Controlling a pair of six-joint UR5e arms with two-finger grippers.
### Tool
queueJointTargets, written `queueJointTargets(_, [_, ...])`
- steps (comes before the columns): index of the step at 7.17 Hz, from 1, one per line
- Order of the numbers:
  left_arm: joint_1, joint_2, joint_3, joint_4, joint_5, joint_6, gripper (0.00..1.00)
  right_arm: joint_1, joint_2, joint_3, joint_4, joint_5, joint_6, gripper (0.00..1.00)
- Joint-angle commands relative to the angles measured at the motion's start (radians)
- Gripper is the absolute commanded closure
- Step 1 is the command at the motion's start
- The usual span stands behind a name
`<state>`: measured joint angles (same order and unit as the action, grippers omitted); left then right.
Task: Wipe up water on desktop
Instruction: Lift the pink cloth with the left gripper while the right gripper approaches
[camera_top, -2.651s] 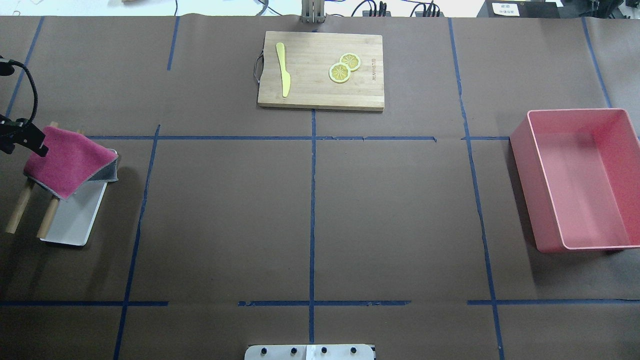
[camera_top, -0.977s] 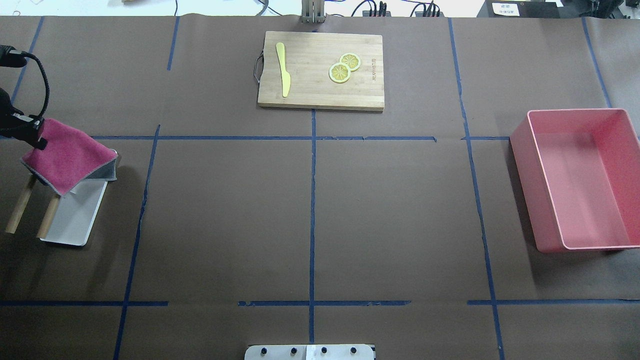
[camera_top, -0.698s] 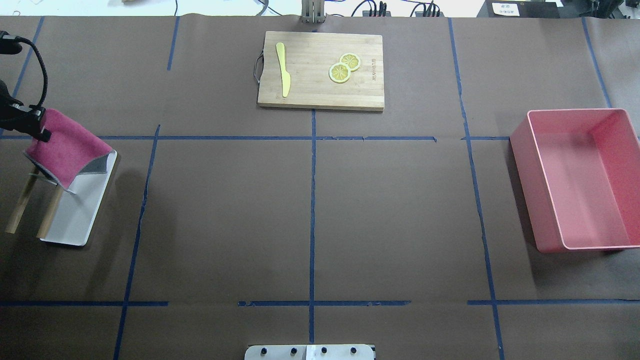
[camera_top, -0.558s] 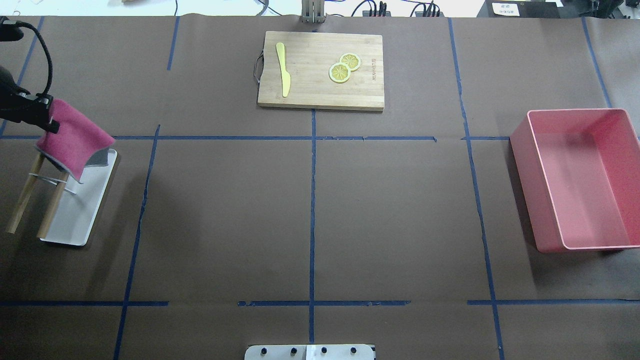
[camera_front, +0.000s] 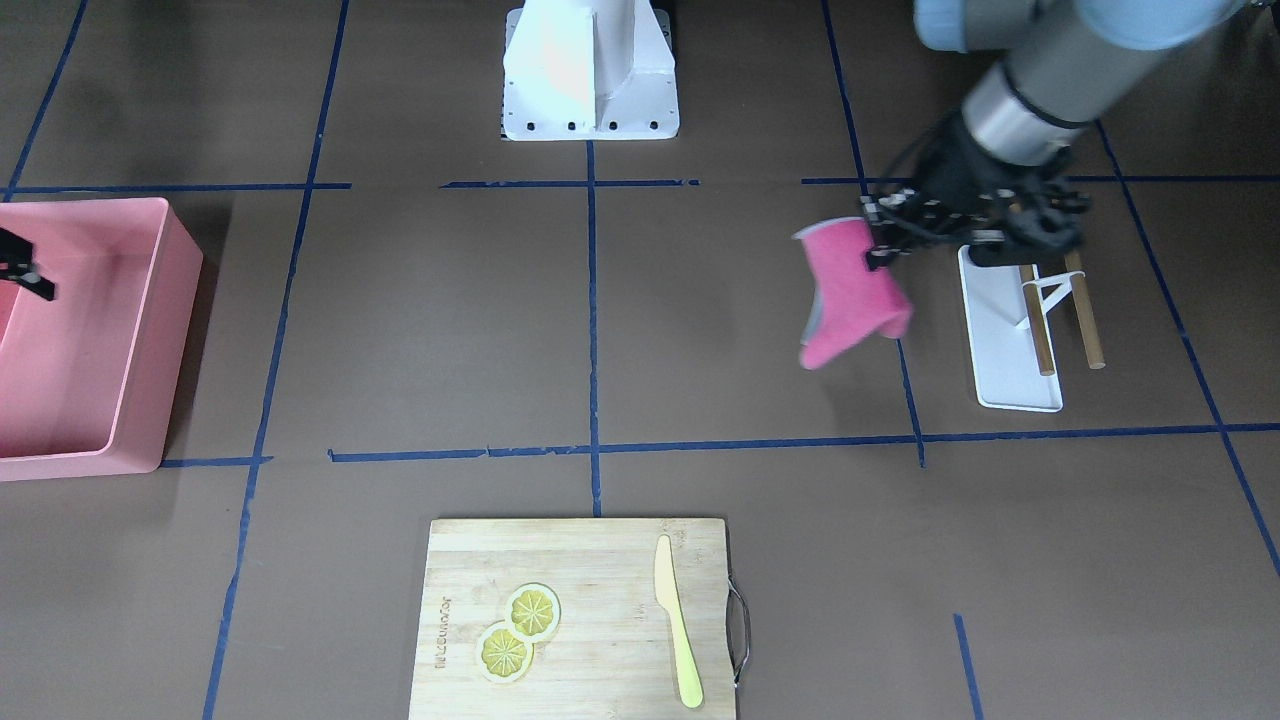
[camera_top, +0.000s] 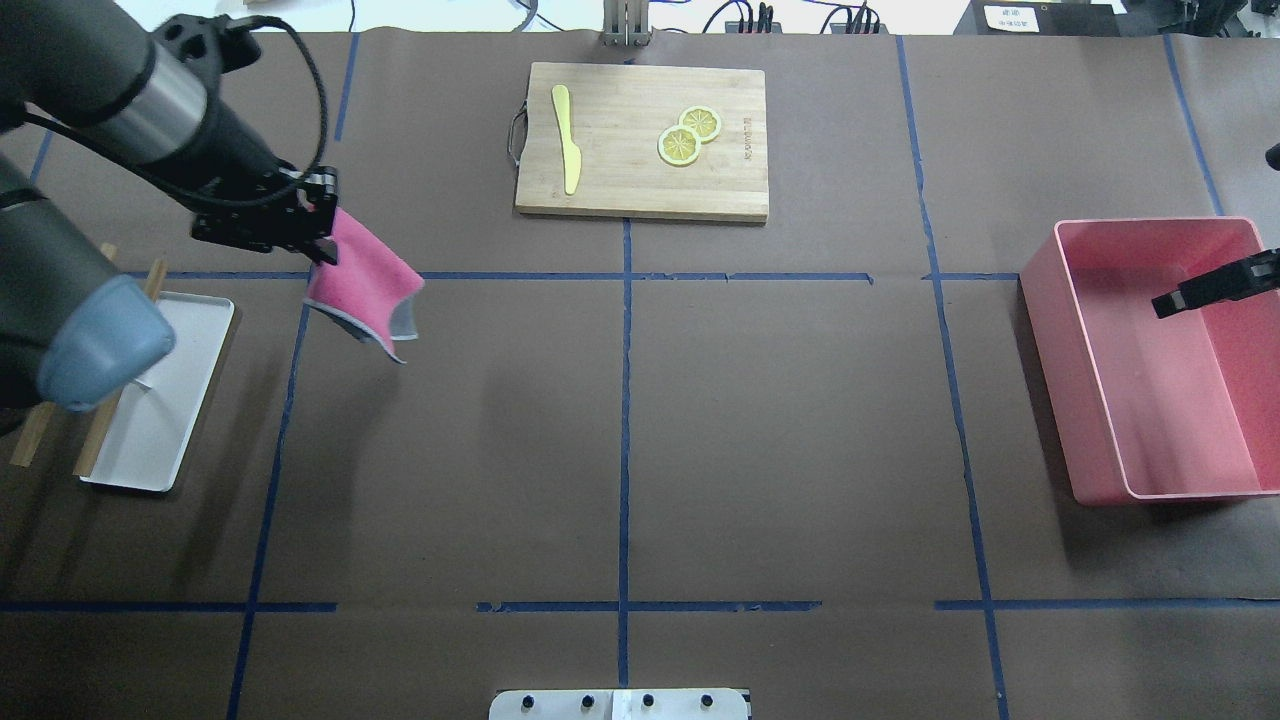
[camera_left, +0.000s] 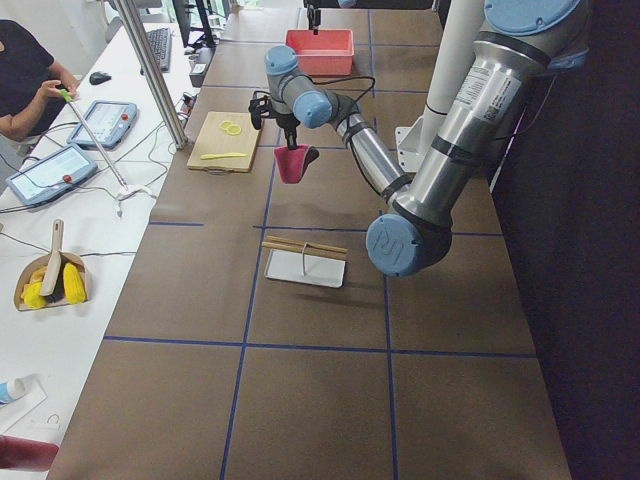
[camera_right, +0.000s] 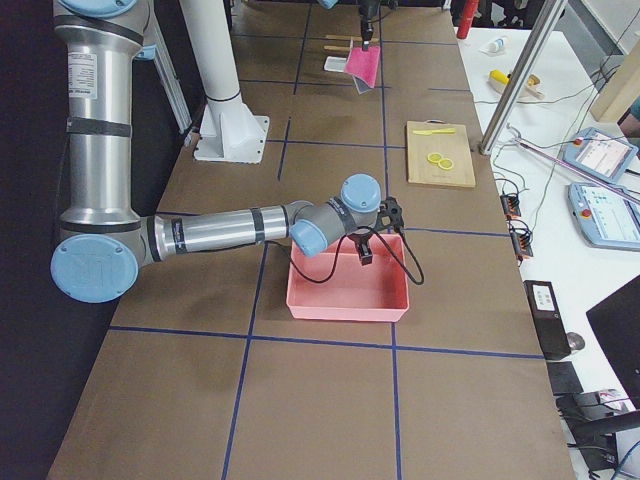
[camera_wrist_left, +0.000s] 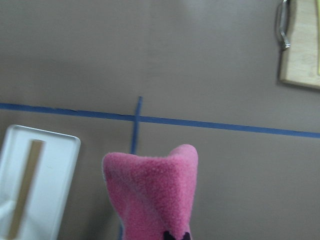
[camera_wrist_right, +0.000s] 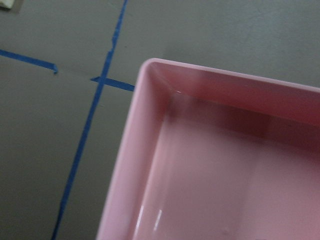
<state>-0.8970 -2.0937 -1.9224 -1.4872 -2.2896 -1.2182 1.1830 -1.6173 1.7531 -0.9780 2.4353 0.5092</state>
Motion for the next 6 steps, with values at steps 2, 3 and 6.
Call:
queueJointTargets(2, [0.153,-0.231,0.152,-0.016,0.102,-0.409,1.00,-0.230,0.107,0.087,0.254,-0.232,0.350,0.00])
queueJointTargets(3, [0.154,-0.288,0.213,-0.016,0.122,-0.464,1.00,-0.296,0.118,0.145,0.251,-0.321,0.350,0.00])
queueJointTargets(6, [0.223,-0.318,0.247,-0.091,0.162,-0.535,1.00,-0.584,0.186,0.270,0.118,-0.733,0.503,0.00])
